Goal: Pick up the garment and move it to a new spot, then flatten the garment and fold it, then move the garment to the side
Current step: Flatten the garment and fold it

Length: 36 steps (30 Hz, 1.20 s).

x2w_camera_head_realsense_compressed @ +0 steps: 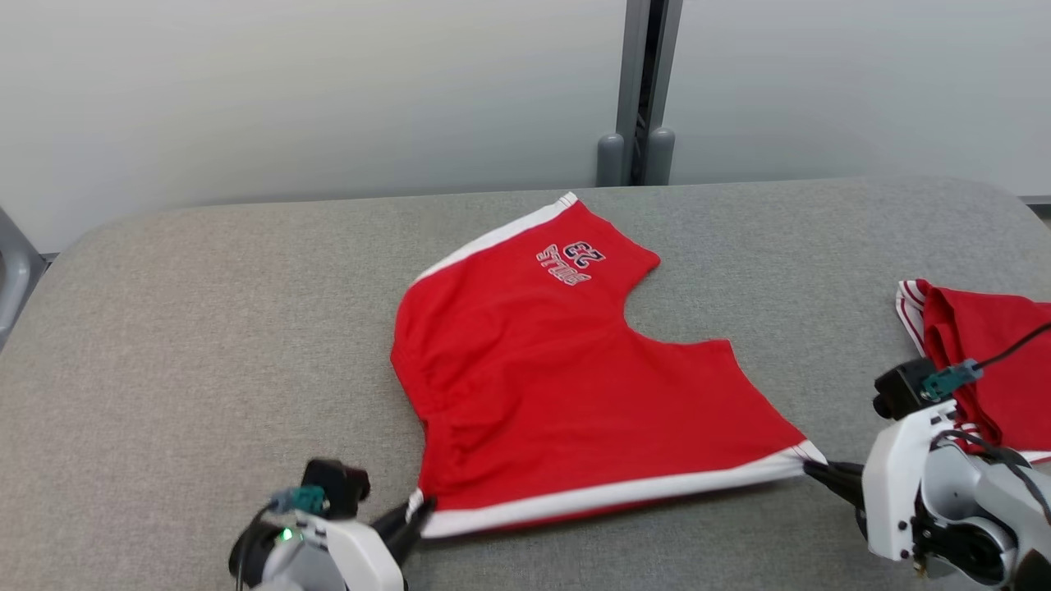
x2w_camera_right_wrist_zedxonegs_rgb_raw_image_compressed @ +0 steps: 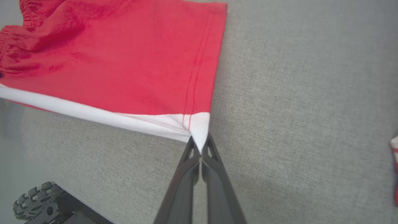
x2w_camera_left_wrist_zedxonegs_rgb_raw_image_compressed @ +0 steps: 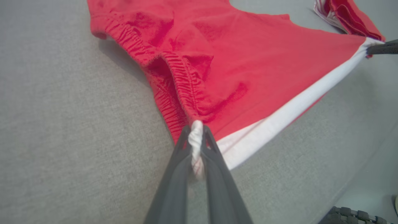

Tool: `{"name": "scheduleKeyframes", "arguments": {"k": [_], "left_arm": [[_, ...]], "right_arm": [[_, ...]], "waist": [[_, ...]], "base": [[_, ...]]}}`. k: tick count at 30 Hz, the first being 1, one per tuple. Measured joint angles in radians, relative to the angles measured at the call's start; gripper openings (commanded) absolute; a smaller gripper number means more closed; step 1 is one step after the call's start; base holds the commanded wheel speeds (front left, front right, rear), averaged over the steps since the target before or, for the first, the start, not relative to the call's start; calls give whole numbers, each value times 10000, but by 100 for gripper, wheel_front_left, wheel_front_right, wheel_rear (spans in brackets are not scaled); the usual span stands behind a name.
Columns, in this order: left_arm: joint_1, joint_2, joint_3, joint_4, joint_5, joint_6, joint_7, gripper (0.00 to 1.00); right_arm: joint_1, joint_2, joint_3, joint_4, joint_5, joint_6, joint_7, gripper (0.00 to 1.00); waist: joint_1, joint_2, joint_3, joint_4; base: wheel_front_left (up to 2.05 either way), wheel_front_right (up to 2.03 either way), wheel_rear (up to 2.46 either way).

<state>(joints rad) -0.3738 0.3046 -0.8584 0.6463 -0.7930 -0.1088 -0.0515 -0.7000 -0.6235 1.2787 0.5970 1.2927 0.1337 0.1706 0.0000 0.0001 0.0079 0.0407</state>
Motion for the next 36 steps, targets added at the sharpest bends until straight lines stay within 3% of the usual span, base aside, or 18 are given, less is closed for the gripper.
{"name": "scheduleKeyframes", "arguments": {"k": [6, 12, 20, 27, 36], "left_arm": [[1352, 470, 100, -1960, -623, 485, 454, 0], [2124, 1062, -121, -3595, -1110, 389, 1267, 0], [2445, 1630, -280, -4957, -1749, 257, 2274, 0], [2396, 1448, 222, -5616, -2516, 272, 2245, 0], [1607, 1177, 849, -6335, -4163, 130, 3185, 0]], "right_arm": [[562, -1001, -2, -1066, 1354, -2, 1400, 0], [749, -1877, -19, -1822, 2140, -2, 2673, 0], [718, -3057, -46, -3229, 2307, -2, 3747, 0], [153, -3271, -481, -3568, 2313, -17, 3741, 0], [-1344, -3233, -1344, -3438, 1858, -27, 3810, 0]], "waist": [[0, 0, 54, 150], [0, 0, 193, 247], [0, 0, 270, 434], [0, 0, 404, 701], [-1, 0, 1044, 1327]], "base": [[0, 0, 0], [0, 0, 0], [0, 0, 0], [0, 0, 0], [0, 0, 0]]}}
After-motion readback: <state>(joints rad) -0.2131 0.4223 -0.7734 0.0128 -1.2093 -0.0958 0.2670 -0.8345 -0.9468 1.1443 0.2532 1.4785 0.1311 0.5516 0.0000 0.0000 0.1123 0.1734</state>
